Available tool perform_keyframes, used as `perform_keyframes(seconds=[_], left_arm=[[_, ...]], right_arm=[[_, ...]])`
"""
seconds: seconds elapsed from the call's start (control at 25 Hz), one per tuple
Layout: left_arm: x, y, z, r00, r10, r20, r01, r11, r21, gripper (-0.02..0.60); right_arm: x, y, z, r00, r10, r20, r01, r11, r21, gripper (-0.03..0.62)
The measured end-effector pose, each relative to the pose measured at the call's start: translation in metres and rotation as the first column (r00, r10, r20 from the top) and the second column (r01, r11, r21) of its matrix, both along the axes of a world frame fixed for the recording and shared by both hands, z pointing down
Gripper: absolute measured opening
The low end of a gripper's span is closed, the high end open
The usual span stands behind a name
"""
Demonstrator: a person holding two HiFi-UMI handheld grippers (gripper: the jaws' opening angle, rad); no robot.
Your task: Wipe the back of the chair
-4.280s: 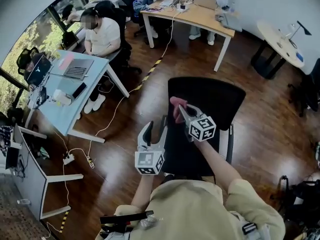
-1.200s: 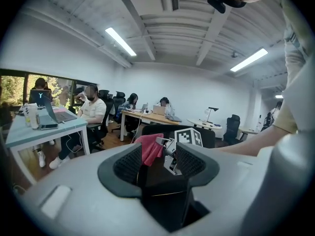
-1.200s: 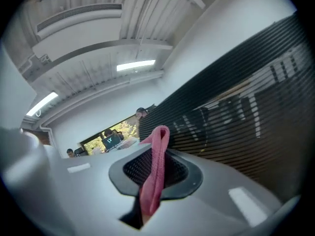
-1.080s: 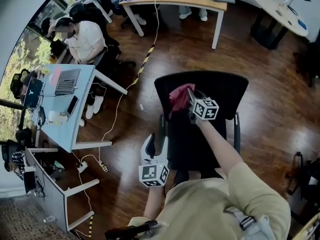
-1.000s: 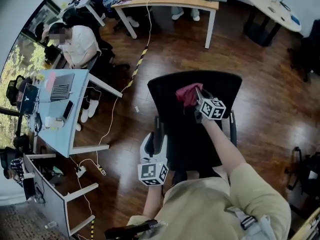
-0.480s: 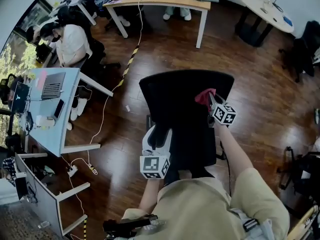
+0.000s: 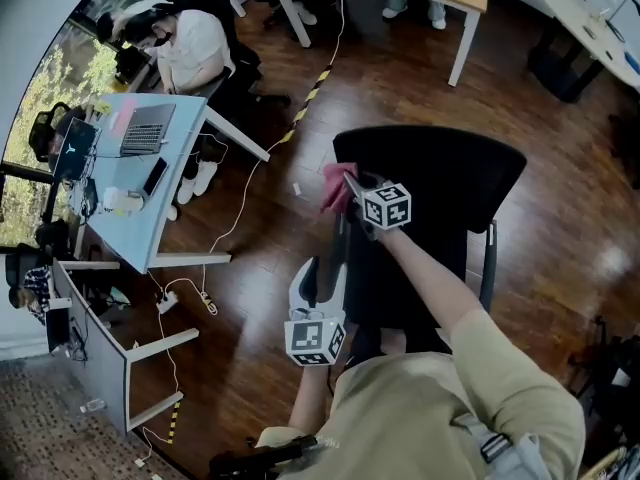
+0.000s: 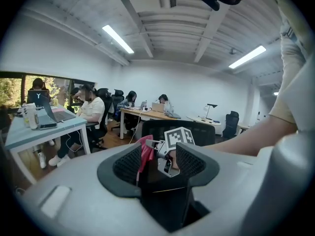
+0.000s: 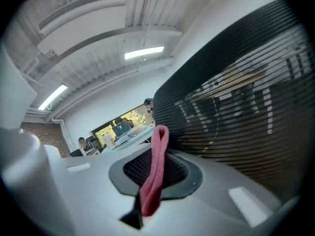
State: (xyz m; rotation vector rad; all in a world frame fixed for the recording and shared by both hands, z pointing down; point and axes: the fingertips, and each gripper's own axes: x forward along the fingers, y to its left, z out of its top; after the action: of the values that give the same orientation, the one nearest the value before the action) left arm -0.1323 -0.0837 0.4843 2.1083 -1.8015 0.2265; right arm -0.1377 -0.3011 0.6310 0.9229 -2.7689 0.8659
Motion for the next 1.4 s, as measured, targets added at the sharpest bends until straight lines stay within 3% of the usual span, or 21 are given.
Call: perform_keyframes(seconds=[0.12, 0.24, 0.32, 0.4, 0.48, 0.56, 0.68, 0.84, 0.96, 1.16, 1.28, 1.4], left_arm=[[-0.01, -0.001, 0.009, 1.0, -0.009, -0.007, 0.009, 1.0, -0.008, 0.202], [-0.003, -0.011, 0.011, 0.999, 0.029, -0.018, -0.029, 1.0, -0.005, 0.202], [0.01, -0.022, 0.011, 0.998, 0.065, -0.027, -0.065, 0.998, 0.001, 0.202], [0.024, -0.031, 0.012, 0.994, 0.099, -0.037, -0.099, 0.995, 0.007, 0.202], [0.037, -0.039, 0.01, 0.99, 0.131, -0.043, -0.131, 0.991, 0.014, 0.202], [0.049, -0.041, 0.008, 0.986, 0.161, -0.048, -0.161, 0.987, 0.015, 0.202], [0.059, -0.035, 0.004, 0.983, 0.179, -0.051, -0.178, 0.984, 0.018, 0.202], [0.052, -0.025, 0.003, 0.988, 0.143, -0.053, -0.142, 0.99, 0.011, 0.202], [0.039, -0.016, 0.004, 0.995, 0.091, -0.044, -0.091, 0.996, -0.003, 0.202], [-0.005, 0.003, 0.004, 1.0, 0.015, 0.012, -0.015, 0.999, -0.036, 0.202], [-0.01, 0.008, 0.01, 1.0, -0.002, 0.017, 0.003, 0.999, -0.05, 0.202], [0.003, -0.001, 0.016, 0.999, 0.037, -0.002, -0.037, 0.998, -0.048, 0.202]], right_arm=[[0.049, -0.014, 0.009, 0.996, 0.09, -0.006, -0.09, 0.996, -0.003, 0.028], [0.152, -0.024, 0.019, 0.967, 0.253, -0.028, -0.253, 0.967, -0.016, 0.028], [0.238, -0.025, 0.02, 0.925, 0.373, -0.079, -0.374, 0.928, 0.003, 0.028], [0.325, -0.02, 0.019, 0.856, 0.496, -0.147, -0.495, 0.868, 0.041, 0.028], [0.39, -0.015, 0.017, 0.804, 0.564, -0.188, -0.564, 0.824, 0.061, 0.028], [0.413, -0.008, 0.015, 0.816, 0.534, -0.223, -0.53, 0.844, 0.082, 0.026], [0.388, 0.003, 0.016, 0.859, 0.445, -0.253, -0.438, 0.895, 0.087, 0.026], [0.245, 0.03, 0.024, 0.972, 0.147, -0.182, -0.14, 0.989, 0.051, 0.028], [0.131, 0.038, 0.024, 0.997, 0.005, -0.078, -0.002, 0.999, 0.034, 0.028], [-0.002, 0.022, 0.016, 0.999, -0.035, 0.007, 0.035, 0.999, 0.038, 0.028], [0.007, 0.007, 0.02, 0.999, 0.048, -0.021, -0.047, 0.999, 0.014, 0.028], [0.084, -0.006, 0.035, 0.976, 0.186, -0.113, -0.185, 0.982, 0.025, 0.028]])
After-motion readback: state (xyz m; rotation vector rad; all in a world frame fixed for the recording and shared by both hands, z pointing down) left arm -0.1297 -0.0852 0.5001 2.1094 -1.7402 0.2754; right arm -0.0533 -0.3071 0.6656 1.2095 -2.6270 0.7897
